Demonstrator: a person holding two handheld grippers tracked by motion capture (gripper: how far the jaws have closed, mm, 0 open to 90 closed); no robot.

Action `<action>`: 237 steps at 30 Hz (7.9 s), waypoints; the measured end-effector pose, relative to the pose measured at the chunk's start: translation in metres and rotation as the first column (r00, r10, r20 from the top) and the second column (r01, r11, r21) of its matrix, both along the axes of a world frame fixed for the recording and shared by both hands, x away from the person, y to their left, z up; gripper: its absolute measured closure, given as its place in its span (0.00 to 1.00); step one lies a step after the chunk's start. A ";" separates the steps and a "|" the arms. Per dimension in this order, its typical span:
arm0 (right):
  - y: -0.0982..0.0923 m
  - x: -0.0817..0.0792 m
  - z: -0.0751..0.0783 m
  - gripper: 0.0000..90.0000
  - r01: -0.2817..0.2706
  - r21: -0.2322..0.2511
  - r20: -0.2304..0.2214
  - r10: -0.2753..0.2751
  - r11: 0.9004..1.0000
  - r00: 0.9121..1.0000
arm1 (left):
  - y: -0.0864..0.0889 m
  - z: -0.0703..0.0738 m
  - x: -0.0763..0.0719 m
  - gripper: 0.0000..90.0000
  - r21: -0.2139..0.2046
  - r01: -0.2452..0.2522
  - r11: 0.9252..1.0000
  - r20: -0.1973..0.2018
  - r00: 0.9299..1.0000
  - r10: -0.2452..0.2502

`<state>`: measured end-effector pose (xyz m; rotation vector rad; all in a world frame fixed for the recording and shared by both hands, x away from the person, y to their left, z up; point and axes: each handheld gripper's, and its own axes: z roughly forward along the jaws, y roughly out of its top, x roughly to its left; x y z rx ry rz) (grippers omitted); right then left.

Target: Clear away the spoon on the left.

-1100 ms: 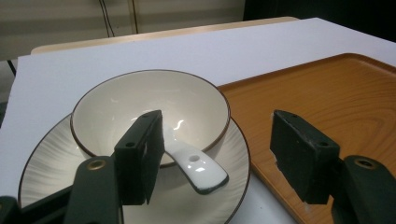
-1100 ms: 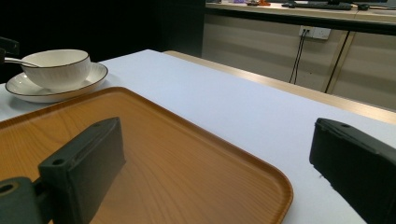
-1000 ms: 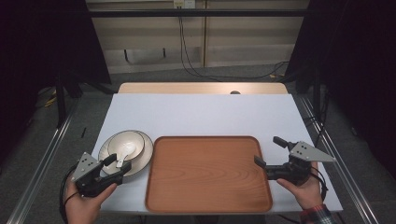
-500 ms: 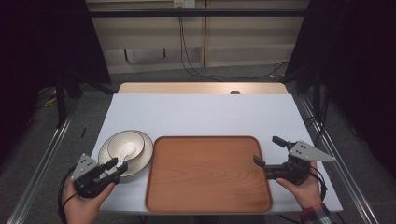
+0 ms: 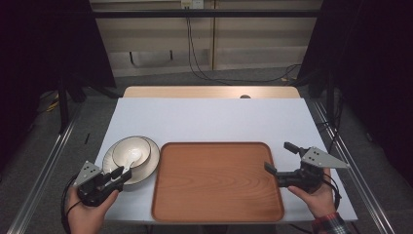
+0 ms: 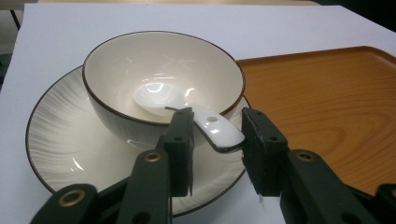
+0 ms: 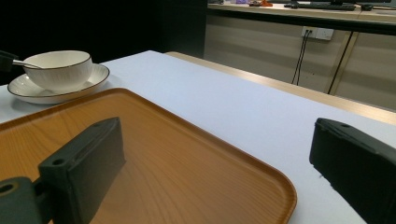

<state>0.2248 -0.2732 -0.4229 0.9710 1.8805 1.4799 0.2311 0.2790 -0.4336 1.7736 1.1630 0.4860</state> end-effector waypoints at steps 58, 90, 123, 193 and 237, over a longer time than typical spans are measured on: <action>-0.002 -0.002 0.000 0.03 0.000 0.003 -0.004 0.000 1.000 1.000 | -0.008 0.035 0.074 0.94 -0.131 -0.064 0.989 0.124 0.989 0.081; -0.003 -0.003 0.000 0.03 0.007 0.010 -0.007 -0.007 1.000 1.000 | -0.021 0.025 0.099 0.95 -0.181 -0.083 0.980 0.150 0.982 0.111; -0.003 -0.003 -0.002 0.03 -0.001 0.009 -0.014 0.001 1.000 1.000 | -0.021 0.088 0.094 0.95 -0.221 -0.010 0.975 0.170 0.984 0.048; -0.006 -0.005 -0.003 0.04 0.009 0.005 -0.020 -0.009 1.000 1.000 | -0.077 0.089 0.086 0.95 -0.247 0.183 0.952 0.155 0.977 -0.148; -0.005 -0.005 -0.003 0.04 0.006 -0.004 -0.016 -0.006 1.000 1.000 | -0.092 0.054 0.068 0.95 -0.250 0.248 0.936 0.114 0.968 -0.226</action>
